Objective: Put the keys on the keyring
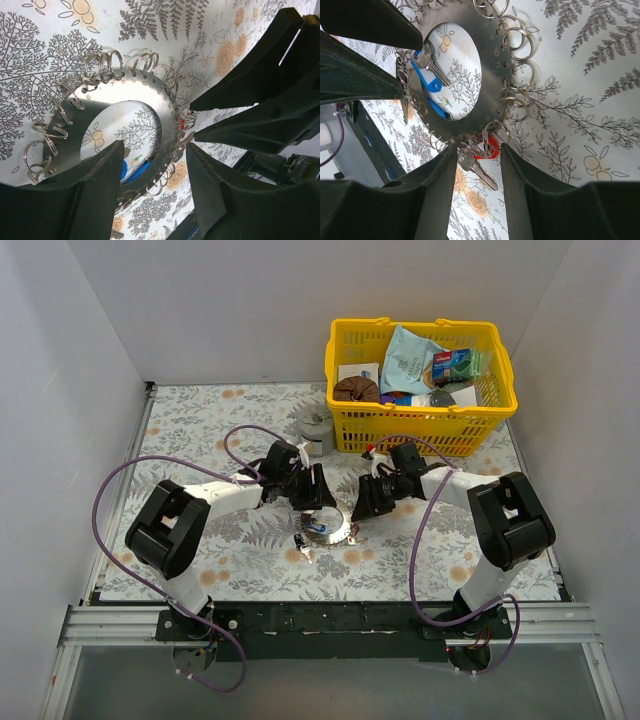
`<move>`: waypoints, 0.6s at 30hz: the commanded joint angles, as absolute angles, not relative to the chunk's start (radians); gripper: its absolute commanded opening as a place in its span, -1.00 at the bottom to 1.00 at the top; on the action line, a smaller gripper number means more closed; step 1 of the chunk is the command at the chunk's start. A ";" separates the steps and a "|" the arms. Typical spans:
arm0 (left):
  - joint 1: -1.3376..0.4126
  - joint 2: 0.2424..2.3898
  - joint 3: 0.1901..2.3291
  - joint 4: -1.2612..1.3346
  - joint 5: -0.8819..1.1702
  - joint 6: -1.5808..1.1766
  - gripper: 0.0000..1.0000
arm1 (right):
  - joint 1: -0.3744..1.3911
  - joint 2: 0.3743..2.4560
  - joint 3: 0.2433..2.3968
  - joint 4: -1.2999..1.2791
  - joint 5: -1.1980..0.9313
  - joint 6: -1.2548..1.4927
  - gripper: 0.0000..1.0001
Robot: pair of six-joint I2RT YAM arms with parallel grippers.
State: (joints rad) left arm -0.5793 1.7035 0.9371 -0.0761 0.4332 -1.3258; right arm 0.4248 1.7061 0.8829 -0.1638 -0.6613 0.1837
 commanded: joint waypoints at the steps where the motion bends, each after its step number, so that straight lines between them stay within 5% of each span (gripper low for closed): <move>1: -0.577 1.635 0.928 -0.071 0.419 -1.338 0.04 | 0.446 1.675 0.896 -0.164 -0.678 0.173 -0.05; 18: -0.575 1.635 0.914 -0.061 0.416 -1.344 0.04 | 0.587 1.634 0.937 -0.262 -0.442 0.104 -0.05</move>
